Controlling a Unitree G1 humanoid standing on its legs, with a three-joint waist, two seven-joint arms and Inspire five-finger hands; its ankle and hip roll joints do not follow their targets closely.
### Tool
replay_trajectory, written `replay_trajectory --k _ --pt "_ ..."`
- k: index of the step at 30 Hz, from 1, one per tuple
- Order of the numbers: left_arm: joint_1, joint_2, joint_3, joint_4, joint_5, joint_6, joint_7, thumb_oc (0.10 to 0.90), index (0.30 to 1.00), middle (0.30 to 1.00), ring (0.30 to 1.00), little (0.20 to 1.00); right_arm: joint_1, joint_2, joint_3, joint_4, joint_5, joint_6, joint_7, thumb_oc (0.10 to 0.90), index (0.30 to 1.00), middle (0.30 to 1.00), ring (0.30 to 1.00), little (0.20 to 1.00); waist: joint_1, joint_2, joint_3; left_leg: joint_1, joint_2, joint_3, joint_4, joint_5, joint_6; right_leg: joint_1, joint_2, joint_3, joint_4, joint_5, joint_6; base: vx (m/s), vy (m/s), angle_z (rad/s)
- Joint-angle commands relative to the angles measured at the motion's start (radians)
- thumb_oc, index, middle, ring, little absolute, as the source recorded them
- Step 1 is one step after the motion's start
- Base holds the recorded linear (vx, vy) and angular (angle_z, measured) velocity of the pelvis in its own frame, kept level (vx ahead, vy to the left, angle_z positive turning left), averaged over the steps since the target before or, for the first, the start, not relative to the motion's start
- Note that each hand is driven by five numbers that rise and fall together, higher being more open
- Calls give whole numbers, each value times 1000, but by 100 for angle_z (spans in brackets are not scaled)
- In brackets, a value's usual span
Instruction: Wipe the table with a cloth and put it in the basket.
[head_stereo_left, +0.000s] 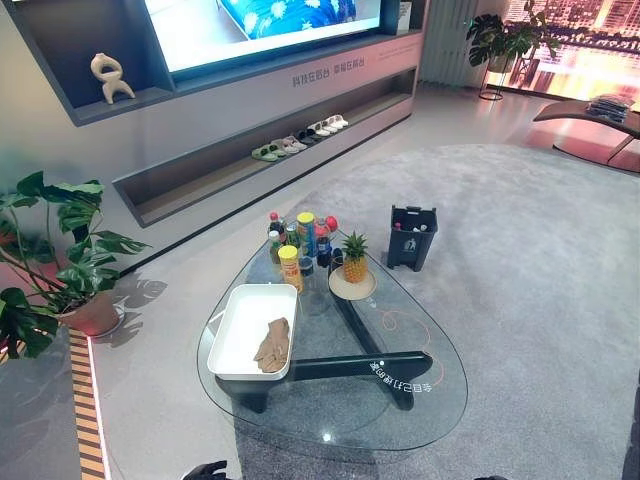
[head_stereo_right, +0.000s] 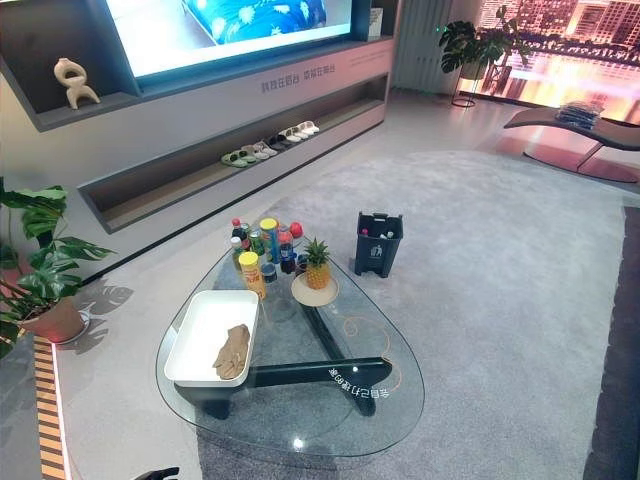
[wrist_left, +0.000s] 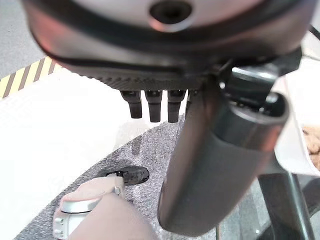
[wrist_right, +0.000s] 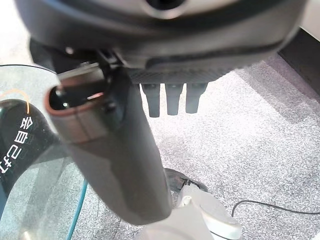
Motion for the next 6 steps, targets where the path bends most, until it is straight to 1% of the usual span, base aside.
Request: replay_trajectory --k 1,6 --pt "-67 12 8 25 33 -11 -5 800 900 900 900 900 -64 -6 32 43 -41 -6 -3 800 900 900 900 900 4 -11 41 46 -74 41 9 -81 36 -4 44 30 41 -21 -10 0 0 0" --pt "-68 8 10 26 34 -21 -3 800 900 900 900 900 -63 -3 39 47 -42 -7 -4 800 900 900 900 900 4 -12 43 45 -73 41 9 -81 37 -4 45 32 41 -23 -13 2 0 -1"
